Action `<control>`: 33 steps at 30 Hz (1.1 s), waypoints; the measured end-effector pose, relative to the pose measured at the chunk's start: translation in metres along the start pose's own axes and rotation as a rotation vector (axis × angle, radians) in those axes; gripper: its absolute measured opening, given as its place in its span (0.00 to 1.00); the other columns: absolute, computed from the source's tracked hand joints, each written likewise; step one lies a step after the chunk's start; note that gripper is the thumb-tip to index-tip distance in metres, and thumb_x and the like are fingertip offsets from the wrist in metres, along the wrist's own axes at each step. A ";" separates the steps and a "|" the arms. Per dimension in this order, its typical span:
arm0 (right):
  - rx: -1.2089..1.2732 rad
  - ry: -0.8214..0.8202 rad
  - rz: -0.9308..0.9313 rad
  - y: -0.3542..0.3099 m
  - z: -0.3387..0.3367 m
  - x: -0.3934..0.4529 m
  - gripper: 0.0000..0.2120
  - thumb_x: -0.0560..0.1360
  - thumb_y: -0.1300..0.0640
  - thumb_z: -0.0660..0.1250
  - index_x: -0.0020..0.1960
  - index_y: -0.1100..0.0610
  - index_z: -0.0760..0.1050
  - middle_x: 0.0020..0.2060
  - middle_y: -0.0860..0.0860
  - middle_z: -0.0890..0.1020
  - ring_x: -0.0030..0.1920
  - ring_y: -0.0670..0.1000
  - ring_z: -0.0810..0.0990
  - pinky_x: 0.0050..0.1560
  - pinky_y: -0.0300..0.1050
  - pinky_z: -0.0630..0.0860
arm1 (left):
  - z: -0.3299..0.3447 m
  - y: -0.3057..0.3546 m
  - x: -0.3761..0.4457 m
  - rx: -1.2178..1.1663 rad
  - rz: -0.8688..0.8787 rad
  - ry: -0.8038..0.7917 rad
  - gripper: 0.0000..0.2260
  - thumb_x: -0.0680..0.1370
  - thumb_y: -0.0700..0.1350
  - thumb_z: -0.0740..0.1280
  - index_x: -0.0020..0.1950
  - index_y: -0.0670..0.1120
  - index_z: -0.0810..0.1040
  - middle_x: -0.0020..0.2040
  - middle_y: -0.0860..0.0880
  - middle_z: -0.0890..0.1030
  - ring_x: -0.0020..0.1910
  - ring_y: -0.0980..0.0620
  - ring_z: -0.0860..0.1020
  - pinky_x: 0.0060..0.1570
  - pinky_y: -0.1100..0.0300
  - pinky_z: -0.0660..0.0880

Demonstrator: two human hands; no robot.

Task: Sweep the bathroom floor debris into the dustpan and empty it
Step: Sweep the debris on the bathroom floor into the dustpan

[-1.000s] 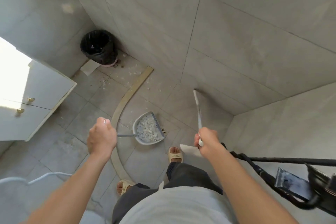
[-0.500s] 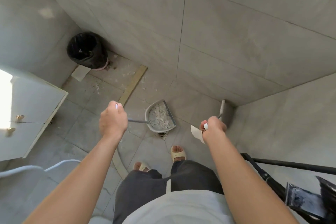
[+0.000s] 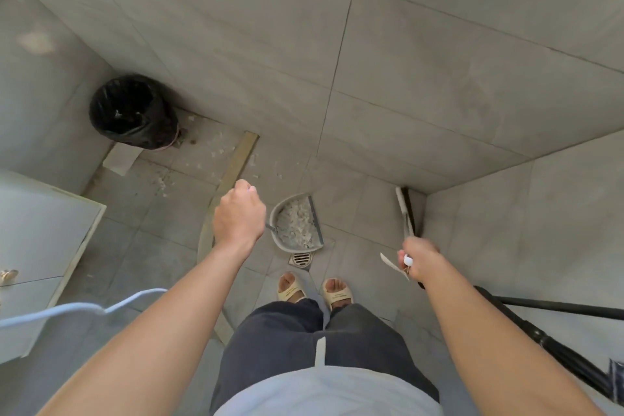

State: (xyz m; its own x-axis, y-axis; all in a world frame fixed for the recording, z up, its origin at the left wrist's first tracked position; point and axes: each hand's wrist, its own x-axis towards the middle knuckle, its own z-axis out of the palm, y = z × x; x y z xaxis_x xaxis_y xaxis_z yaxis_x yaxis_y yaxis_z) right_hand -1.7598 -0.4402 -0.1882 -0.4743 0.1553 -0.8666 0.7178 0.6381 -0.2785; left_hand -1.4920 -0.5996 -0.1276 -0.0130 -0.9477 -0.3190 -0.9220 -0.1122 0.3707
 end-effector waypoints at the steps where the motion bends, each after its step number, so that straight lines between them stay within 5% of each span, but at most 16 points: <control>1: -0.054 -0.006 -0.009 0.006 0.001 -0.001 0.13 0.77 0.69 0.56 0.58 0.60 0.71 0.50 0.58 0.73 0.31 0.51 0.71 0.18 0.33 0.68 | 0.000 0.000 0.006 0.006 0.014 -0.005 0.14 0.83 0.46 0.51 0.52 0.41 0.74 0.49 0.38 0.80 0.46 0.37 0.77 0.44 0.48 0.73; 3: -0.145 -0.025 -0.025 0.013 -0.006 -0.009 0.10 0.77 0.69 0.57 0.56 0.64 0.72 0.48 0.60 0.74 0.30 0.50 0.72 0.18 0.32 0.66 | -0.002 -0.002 0.016 0.013 0.021 -0.009 0.14 0.83 0.46 0.52 0.52 0.41 0.74 0.49 0.39 0.80 0.46 0.36 0.77 0.44 0.48 0.72; 7: -0.145 -0.174 0.004 0.005 -0.048 -0.027 0.04 0.77 0.68 0.56 0.46 0.64 0.69 0.28 0.56 0.71 0.16 0.44 0.63 0.14 0.31 0.57 | -0.008 0.000 0.032 0.014 0.012 -0.020 0.13 0.83 0.46 0.53 0.54 0.41 0.74 0.52 0.37 0.80 0.49 0.33 0.77 0.47 0.47 0.73; 13: -0.102 -0.227 -0.009 0.018 -0.035 -0.053 0.03 0.79 0.65 0.58 0.50 0.63 0.69 0.30 0.56 0.71 0.17 0.44 0.62 0.14 0.33 0.57 | -0.012 0.003 0.052 0.011 0.015 -0.028 0.13 0.83 0.45 0.53 0.55 0.40 0.74 0.53 0.36 0.80 0.51 0.34 0.78 0.47 0.48 0.73; 20: -0.368 -0.124 -0.082 0.034 0.033 -0.062 0.04 0.77 0.67 0.61 0.49 0.65 0.74 0.35 0.59 0.75 0.23 0.48 0.70 0.18 0.34 0.64 | -0.010 0.001 0.058 0.024 0.023 -0.024 0.12 0.82 0.44 0.54 0.56 0.41 0.75 0.53 0.38 0.80 0.52 0.35 0.78 0.43 0.51 0.70; 28: -0.189 -0.342 0.010 -0.015 -0.023 -0.083 0.05 0.81 0.63 0.57 0.46 0.60 0.66 0.28 0.56 0.70 0.16 0.43 0.61 0.14 0.31 0.55 | -0.016 -0.012 0.058 0.015 0.041 -0.023 0.12 0.82 0.45 0.54 0.55 0.41 0.74 0.53 0.38 0.81 0.51 0.34 0.79 0.43 0.50 0.70; 33: -0.366 -0.287 -0.186 -0.022 -0.016 -0.108 0.05 0.79 0.65 0.61 0.51 0.67 0.72 0.31 0.57 0.73 0.18 0.45 0.64 0.16 0.34 0.59 | -0.034 -0.032 0.047 -0.009 0.010 -0.052 0.11 0.83 0.44 0.53 0.54 0.41 0.73 0.53 0.37 0.80 0.50 0.35 0.78 0.43 0.50 0.70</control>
State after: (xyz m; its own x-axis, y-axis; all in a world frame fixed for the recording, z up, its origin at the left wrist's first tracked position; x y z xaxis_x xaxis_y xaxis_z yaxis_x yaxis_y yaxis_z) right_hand -1.7327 -0.4589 -0.0813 -0.3811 -0.1670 -0.9093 0.3838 0.8662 -0.3200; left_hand -1.4501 -0.6506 -0.1247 -0.0425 -0.9321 -0.3596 -0.9180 -0.1056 0.3822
